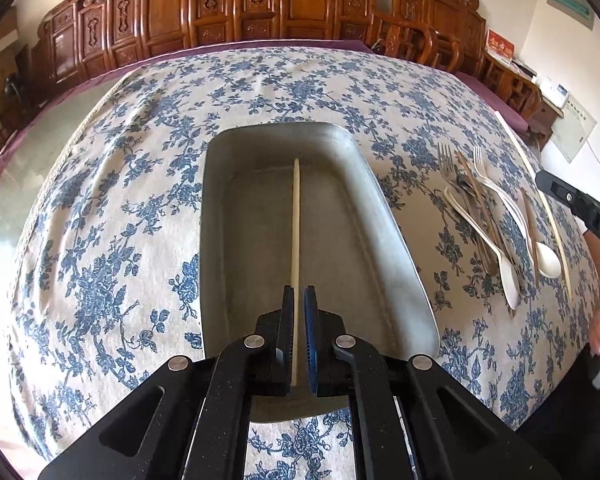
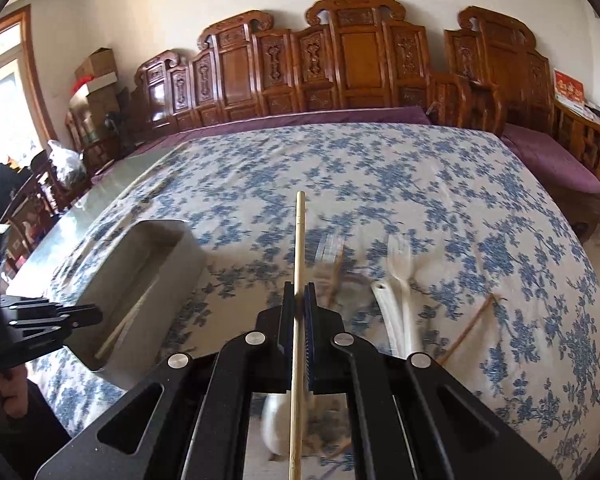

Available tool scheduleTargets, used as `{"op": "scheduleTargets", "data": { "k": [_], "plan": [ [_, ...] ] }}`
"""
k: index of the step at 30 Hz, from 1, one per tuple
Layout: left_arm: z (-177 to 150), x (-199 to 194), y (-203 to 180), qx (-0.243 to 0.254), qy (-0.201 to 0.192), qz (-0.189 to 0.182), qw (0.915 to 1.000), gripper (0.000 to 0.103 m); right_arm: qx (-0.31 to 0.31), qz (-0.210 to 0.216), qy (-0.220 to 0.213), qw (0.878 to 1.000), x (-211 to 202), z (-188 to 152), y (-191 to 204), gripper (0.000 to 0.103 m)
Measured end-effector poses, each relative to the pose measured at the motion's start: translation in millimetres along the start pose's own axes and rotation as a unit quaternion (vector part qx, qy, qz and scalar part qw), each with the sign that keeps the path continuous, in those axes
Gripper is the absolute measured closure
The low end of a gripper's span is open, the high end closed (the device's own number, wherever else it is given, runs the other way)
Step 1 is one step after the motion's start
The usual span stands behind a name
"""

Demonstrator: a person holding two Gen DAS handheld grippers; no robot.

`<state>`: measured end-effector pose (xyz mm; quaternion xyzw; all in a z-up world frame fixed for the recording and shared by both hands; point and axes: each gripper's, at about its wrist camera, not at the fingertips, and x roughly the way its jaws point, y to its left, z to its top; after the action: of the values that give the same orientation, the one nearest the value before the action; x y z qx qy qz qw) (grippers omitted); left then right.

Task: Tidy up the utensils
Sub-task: 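Lower the chopstick into the tray and open the left gripper while the right gripper carries its chopstick over, then lower the chopstick into the tray and open the right gripper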

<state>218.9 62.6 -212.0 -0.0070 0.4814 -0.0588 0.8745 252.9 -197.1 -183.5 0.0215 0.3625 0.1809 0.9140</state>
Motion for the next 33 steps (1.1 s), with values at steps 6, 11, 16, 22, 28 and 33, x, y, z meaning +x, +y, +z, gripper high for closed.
{"op": "scheduleTargets", "data": {
  "k": [6, 11, 16, 22, 28, 33],
  "plan": [
    [3.9, -13.0, 14.4, -0.021, -0.026, -0.001, 0.9994, 0.091, -0.024, 0.029, 0.007, 0.999, 5.3, 8.0, 42.2, 0.097],
    [6.6, -25.4, 30.7, -0.039, -0.048, 0.006, 0.9981, 0.091, -0.015, 0.059, 0.013, 0.998, 18.0, 19.5, 76.2, 0.097],
    [6.7, -35.8, 45.2, -0.048, -0.064, 0.017, 0.9967, 0.091, -0.018, 0.075, 0.026, 0.997, 38.7, 29.0, 107.2, 0.097],
    [7.2, -40.7, 60.1, -0.062, -0.072, 0.028, 0.9951, 0.091, -0.021, 0.087, 0.044, 0.995, 70.7, 38.8, 139.1, 0.097],
    [9.2, -46.2, 66.6, -0.073, -0.081, 0.032, 0.9935, 0.091, -0.012, 0.087, 0.065, 0.994, 96.2, 36.0, 152.0, 0.097],
    [9.1, -46.9, 68.1, -0.075, -0.082, 0.032, 0.9933, 0.091, -0.021, 0.076, 0.080, 0.994, 110.5, 25.1, 157.7, 0.097]
  ]
}}
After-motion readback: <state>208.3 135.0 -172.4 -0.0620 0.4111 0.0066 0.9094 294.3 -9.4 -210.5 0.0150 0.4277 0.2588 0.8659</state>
